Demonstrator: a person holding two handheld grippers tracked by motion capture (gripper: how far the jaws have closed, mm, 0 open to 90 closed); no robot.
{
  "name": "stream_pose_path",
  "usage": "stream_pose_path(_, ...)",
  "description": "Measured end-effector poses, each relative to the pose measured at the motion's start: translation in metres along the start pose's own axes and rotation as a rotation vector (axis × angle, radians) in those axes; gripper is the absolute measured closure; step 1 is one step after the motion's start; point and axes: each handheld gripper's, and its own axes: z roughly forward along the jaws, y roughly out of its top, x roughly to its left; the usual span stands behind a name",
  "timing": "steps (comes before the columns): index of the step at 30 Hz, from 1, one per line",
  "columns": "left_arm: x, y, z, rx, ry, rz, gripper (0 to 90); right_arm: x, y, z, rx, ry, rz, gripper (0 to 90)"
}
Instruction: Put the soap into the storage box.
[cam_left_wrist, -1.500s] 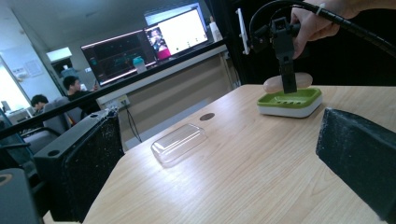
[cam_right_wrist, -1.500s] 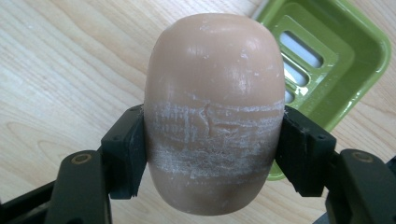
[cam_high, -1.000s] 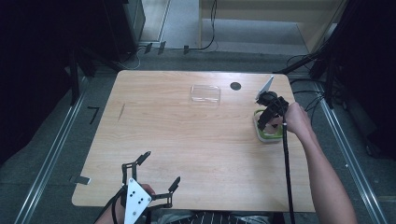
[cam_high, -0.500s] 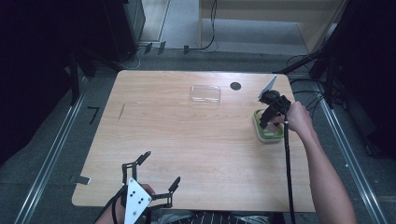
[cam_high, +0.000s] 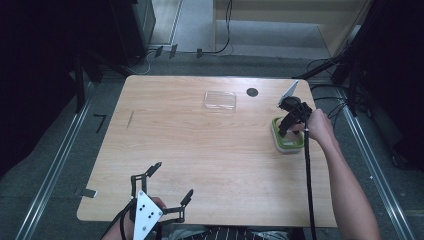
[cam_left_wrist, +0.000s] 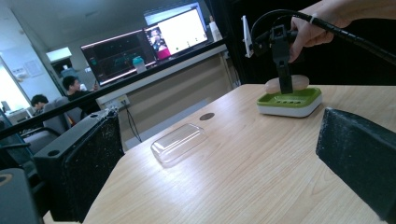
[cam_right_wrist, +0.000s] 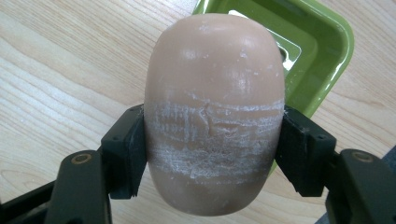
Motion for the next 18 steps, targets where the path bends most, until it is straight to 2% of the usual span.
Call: stream_pose_path(18, -0.0001, 0.0000, 0.0001, 0.001, -0.002, 0.002, 1.2, -0.0099, 0.0015, 0.0094, 0.000, 0.018, 0.066, 33.4)
